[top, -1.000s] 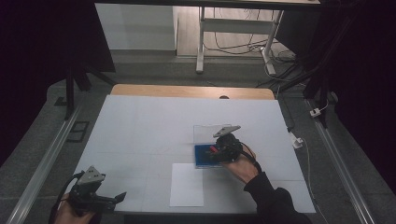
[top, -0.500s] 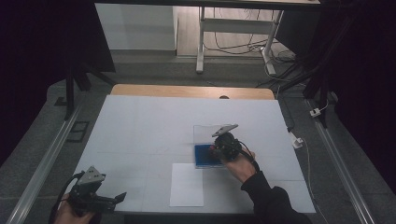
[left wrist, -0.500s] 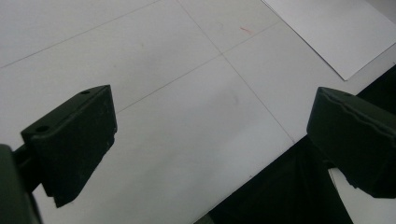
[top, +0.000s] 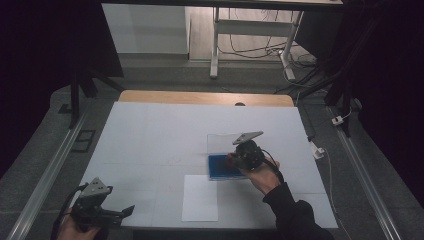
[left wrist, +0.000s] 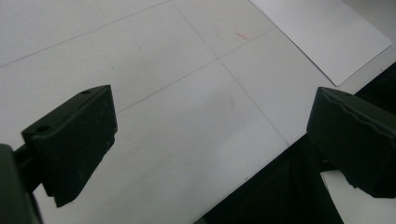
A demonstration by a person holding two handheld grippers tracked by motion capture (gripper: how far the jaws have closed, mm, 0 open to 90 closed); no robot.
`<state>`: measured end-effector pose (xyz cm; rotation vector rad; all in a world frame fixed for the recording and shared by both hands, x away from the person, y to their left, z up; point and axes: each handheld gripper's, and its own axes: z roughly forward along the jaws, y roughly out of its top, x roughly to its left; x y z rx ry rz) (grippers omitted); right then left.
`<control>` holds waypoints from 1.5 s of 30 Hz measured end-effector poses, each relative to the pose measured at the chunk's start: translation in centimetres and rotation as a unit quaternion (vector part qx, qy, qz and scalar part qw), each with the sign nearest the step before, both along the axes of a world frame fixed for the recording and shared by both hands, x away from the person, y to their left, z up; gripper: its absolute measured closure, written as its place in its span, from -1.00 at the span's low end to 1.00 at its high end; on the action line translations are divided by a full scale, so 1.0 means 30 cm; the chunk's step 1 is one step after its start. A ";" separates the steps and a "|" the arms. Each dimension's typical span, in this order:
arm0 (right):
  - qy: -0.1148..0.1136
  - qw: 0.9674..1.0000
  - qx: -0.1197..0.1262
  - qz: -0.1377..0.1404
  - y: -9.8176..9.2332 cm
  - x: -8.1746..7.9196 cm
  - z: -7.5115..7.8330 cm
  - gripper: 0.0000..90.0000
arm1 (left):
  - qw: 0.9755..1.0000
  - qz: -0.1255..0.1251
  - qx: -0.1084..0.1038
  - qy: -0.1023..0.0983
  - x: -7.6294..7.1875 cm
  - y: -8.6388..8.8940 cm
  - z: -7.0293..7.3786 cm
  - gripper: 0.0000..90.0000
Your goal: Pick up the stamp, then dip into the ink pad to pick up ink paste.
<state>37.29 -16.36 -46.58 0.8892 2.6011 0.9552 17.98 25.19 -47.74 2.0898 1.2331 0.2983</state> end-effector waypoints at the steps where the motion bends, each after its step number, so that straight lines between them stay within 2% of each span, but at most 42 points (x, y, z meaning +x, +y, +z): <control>1: 0.000 1.000 0.001 -0.001 -0.004 0.000 0.004 0.76 | 1.000 0.000 0.000 0.000 0.000 0.000 0.000 -0.95; 6: -0.002 1.000 0.009 -0.002 -0.018 0.001 0.017 0.76 | 1.000 0.000 0.000 0.000 0.000 -0.002 0.001 -0.95; 9: -0.007 1.000 0.003 0.005 -0.026 0.000 0.023 0.76 | 1.000 -0.001 0.000 0.000 0.001 -0.002 0.001 -0.94; 12: -0.008 1.000 0.006 0.007 -0.026 0.000 0.025 0.76 | 1.000 -0.001 -0.001 0.001 0.003 0.000 0.000 -0.94; 22: -0.001 1.000 0.010 0.004 -0.019 0.003 0.017 0.76 | 1.000 -0.002 -0.004 0.000 0.002 0.002 0.000 -0.94; 24: 0.003 1.000 -0.003 0.008 -0.018 0.006 0.005 0.76 | 1.000 -0.003 -0.005 0.000 0.003 0.002 0.000 -0.94; 30: 0.011 1.000 -0.014 0.009 -0.014 0.013 -0.020 0.76 | 1.000 -0.003 -0.007 0.000 0.003 0.004 0.000 -0.94; 45: 0.028 0.999 -0.018 0.003 -0.013 0.034 -0.056 0.77 | 1.000 -0.002 -0.008 0.001 0.004 0.004 0.000 -0.94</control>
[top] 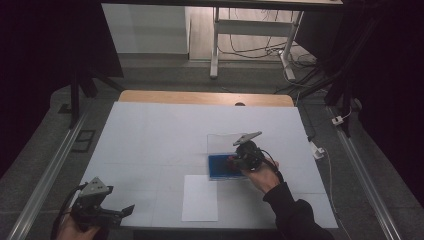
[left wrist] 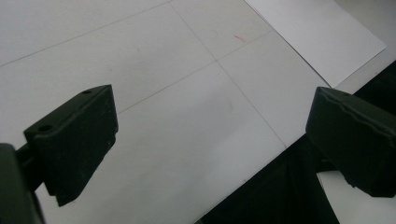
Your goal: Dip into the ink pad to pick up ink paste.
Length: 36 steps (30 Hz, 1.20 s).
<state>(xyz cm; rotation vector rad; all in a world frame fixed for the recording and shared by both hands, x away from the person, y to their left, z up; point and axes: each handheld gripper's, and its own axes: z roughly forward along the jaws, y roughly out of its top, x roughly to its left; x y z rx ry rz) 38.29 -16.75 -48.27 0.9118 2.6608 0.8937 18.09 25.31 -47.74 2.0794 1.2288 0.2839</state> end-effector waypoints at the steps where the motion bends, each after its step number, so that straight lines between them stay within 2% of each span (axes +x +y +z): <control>1: 0.000 1.000 0.000 0.000 0.000 0.000 0.000 0.77 | 1.000 0.000 0.000 0.000 0.000 0.000 0.000 -0.94; 5: -0.011 1.000 -0.014 -0.003 0.016 -0.010 -0.001 0.78 | 1.000 0.000 0.002 0.001 0.000 -0.002 0.000 -0.94; 7: -0.027 0.999 -0.034 -0.001 0.034 -0.025 0.000 0.78 | 1.000 0.001 0.003 0.001 0.001 -0.003 -0.001 -0.94; 8: -0.044 0.998 -0.050 0.003 0.052 -0.040 0.000 0.78 | 1.000 0.001 0.004 0.002 0.002 -0.003 -0.001 -0.94; 9: -0.044 0.998 -0.050 0.003 0.052 -0.040 0.000 0.78 | 1.000 0.001 0.004 0.002 0.002 -0.003 -0.001 -0.94; 11: -0.062 0.995 -0.074 0.008 0.071 -0.057 -0.001 0.78 | 1.000 0.001 0.004 0.002 0.003 -0.004 -0.001 -0.94; 13: -0.060 0.996 -0.072 0.007 0.069 -0.055 -0.001 0.78 | 1.000 0.001 0.004 0.002 0.003 -0.004 -0.001 -0.94; 15: -0.044 0.998 -0.048 0.001 0.051 -0.040 -0.003 0.78 | 1.000 0.001 0.004 0.003 0.003 -0.004 -0.001 -0.94; 16: -0.044 0.998 -0.048 0.001 0.051 -0.040 -0.003 0.78 | 1.000 0.001 0.003 0.003 0.004 -0.004 -0.001 -0.94; 17: -0.033 0.999 -0.032 -0.004 0.038 -0.031 -0.004 0.78 | 1.000 0.001 0.004 0.003 0.004 -0.003 -0.001 -0.94; 18: -0.012 1.000 -0.008 -0.011 0.015 -0.013 -0.007 0.78 | 1.000 0.001 0.003 0.003 0.004 -0.003 -0.001 -0.94; 19: -0.012 1.000 -0.008 -0.011 0.015 -0.013 -0.007 0.78 | 1.000 0.001 0.003 0.003 0.004 -0.003 -0.001 -0.94; 20: -0.001 1.000 0.005 -0.014 0.004 -0.005 -0.009 0.78 | 1.000 0.001 0.003 0.003 0.004 -0.003 -0.001 -0.94; 23: -0.005 1.000 -0.002 -0.012 0.009 -0.008 -0.008 0.78 | 1.000 0.001 0.003 0.004 0.004 -0.003 -0.001 -0.94; 25: -0.021 1.000 -0.021 -0.006 0.025 -0.021 -0.006 0.78 | 1.000 0.001 0.003 0.004 0.004 -0.003 -0.001 -0.94; 26: -0.038 0.999 -0.038 0.000 0.043 -0.036 -0.006 0.77 | 1.000 0.001 0.004 0.004 0.005 -0.003 -0.001 -0.94; 30: -0.051 0.997 -0.054 0.005 0.058 -0.050 -0.006 0.77 | 1.000 0.000 0.004 0.004 0.005 -0.004 -0.001 -0.93; 32: -0.045 0.998 -0.045 0.004 0.050 -0.045 -0.006 0.77 | 1.000 0.000 0.004 0.004 0.005 -0.004 -0.001 -0.93; 34: -0.025 0.999 -0.018 -0.007 0.026 -0.028 -0.008 0.77 | 1.000 0.000 0.003 0.004 0.005 -0.003 -0.001 -0.93; 36: -0.021 1.000 -0.012 -0.008 0.021 -0.024 -0.009 0.77 | 1.000 0.001 0.001 0.005 0.006 -0.001 -0.001 -0.93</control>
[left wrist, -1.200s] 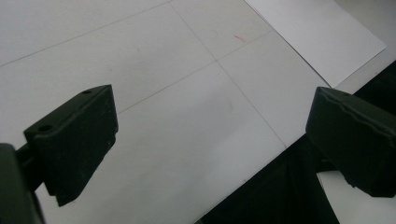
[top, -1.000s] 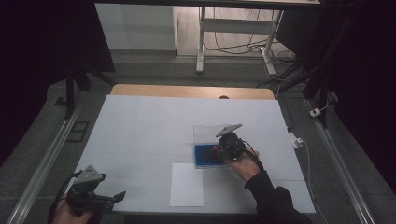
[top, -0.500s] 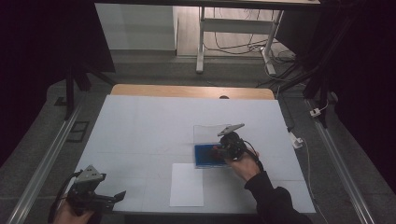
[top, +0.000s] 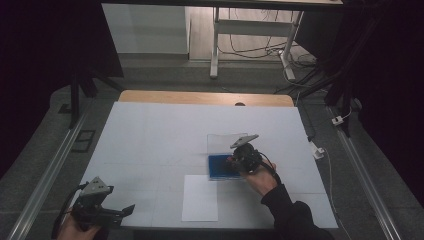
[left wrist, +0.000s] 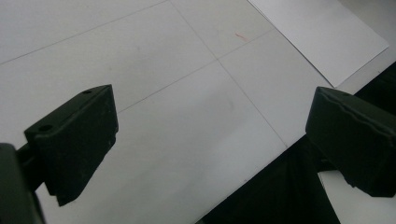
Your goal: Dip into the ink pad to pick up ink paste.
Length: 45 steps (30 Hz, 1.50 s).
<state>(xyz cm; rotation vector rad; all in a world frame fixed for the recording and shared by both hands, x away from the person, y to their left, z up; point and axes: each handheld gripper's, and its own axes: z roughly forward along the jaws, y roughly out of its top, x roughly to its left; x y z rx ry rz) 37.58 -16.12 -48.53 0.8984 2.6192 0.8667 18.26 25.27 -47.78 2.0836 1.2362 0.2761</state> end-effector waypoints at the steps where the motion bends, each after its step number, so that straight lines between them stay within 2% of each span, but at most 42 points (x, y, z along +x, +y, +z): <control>1: 0.004 1.000 0.001 -0.002 -0.002 0.001 0.001 0.77 | 1.000 0.000 -0.001 0.000 0.001 0.001 0.000 -0.93; 6: 0.004 1.000 0.009 0.000 -0.011 0.006 0.004 0.76 | 1.000 0.000 -0.002 0.000 0.000 0.002 0.000 -0.93; 8: 0.003 1.000 0.028 -0.006 -0.019 0.006 0.017 0.76 | 1.000 -0.001 -0.002 0.000 0.001 0.002 0.000 -0.93; 9: 0.003 1.000 0.028 -0.006 -0.019 0.006 0.017 0.76 | 1.000 -0.001 -0.002 0.000 0.001 0.002 0.000 -0.93; 13: -0.015 0.999 0.044 -0.002 -0.023 -0.002 0.049 0.76 | 1.000 -0.001 -0.002 0.000 0.001 0.001 0.000 -0.93; 17: -0.017 0.999 0.051 0.000 -0.021 -0.007 0.059 0.76 | 1.000 0.000 -0.003 0.001 0.000 0.002 0.000 -0.93; 28: 0.000 0.999 0.036 0.017 0.017 -0.003 0.005 0.76 | 1.000 0.001 -0.004 0.001 0.000 0.002 0.000 -0.93; 36: 0.008 0.999 0.031 0.006 0.024 0.000 -0.009 0.77 | 1.000 0.000 -0.001 0.002 0.001 0.001 -0.001 -0.93; 38: 0.004 1.000 0.023 0.006 0.030 -0.003 -0.008 0.77 | 1.000 0.000 -0.001 0.003 0.002 0.000 -0.001 -0.93; 41: -0.019 1.000 -0.002 0.014 0.052 -0.019 -0.007 0.77 | 1.000 0.001 0.001 0.004 0.002 -0.002 -0.001 -0.93; 43: -0.039 0.998 -0.029 0.027 0.070 -0.034 -0.006 0.77 | 1.000 0.000 0.001 0.004 0.002 -0.003 -0.001 -0.93; 44: -0.040 0.998 -0.031 0.022 0.080 -0.042 -0.007 0.77 | 1.000 0.000 0.002 0.004 0.002 -0.003 -0.001 -0.93; 45: -0.050 0.997 -0.044 0.029 0.083 -0.045 -0.006 0.77 | 1.000 0.000 0.002 0.004 0.002 -0.003 -0.001 -0.93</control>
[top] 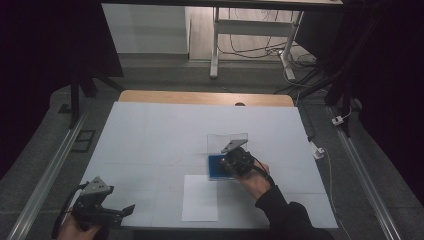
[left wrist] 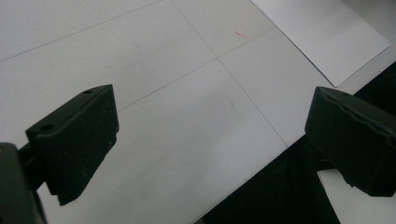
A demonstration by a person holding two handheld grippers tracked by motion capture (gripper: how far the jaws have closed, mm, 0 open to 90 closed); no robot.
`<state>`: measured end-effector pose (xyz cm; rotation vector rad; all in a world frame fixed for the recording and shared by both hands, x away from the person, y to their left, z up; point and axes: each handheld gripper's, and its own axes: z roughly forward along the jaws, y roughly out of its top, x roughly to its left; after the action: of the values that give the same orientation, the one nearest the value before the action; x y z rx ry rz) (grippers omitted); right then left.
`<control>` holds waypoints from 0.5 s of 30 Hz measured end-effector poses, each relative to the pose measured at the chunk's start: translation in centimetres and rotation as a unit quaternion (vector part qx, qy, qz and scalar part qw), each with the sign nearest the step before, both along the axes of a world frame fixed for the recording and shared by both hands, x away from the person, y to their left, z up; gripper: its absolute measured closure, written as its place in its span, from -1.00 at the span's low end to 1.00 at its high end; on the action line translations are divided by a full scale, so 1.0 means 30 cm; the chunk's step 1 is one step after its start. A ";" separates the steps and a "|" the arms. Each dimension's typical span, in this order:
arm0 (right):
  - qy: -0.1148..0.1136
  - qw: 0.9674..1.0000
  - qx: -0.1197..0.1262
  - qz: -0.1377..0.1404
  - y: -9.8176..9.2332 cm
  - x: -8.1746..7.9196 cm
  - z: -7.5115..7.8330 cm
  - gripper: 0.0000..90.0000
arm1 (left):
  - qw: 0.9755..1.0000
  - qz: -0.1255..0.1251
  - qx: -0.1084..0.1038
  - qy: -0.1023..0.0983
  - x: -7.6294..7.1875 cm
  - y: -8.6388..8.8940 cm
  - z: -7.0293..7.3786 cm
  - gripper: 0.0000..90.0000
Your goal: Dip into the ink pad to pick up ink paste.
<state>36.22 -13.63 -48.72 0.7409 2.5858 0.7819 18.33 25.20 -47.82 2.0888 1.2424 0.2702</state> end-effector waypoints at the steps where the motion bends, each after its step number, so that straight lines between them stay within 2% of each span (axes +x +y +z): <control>1: 0.000 1.000 -0.001 -0.001 0.004 -0.003 0.000 0.77 | 1.000 0.000 0.000 0.000 0.000 0.000 0.000 -0.93; 2: 0.000 1.000 0.001 -0.003 0.004 -0.002 -0.001 0.77 | 1.000 0.000 0.000 0.000 0.000 0.000 0.000 -0.93; 4: 0.015 1.000 0.022 -0.010 -0.011 0.010 -0.003 0.77 | 1.000 0.001 0.000 0.000 0.000 0.001 0.000 -0.93; 7: 0.050 0.996 0.065 -0.022 -0.047 0.039 -0.007 0.77 | 1.000 0.001 0.000 0.000 0.000 0.001 0.000 -0.93; 10: 0.065 0.994 0.083 -0.026 -0.062 0.051 -0.011 0.77 | 1.000 0.000 0.000 0.000 0.001 0.000 0.000 -0.93; 12: 0.053 0.996 0.070 -0.022 -0.053 0.043 -0.009 0.77 | 1.000 0.000 0.001 0.000 0.001 0.000 0.000 -0.92; 15: 0.024 0.999 0.039 -0.014 -0.024 0.020 -0.006 0.77 | 1.000 0.000 0.001 0.000 0.000 0.000 0.000 -0.92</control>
<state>36.82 -14.35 -48.90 0.8255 2.5947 0.8701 18.34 25.19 -47.83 2.0898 1.2432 0.2731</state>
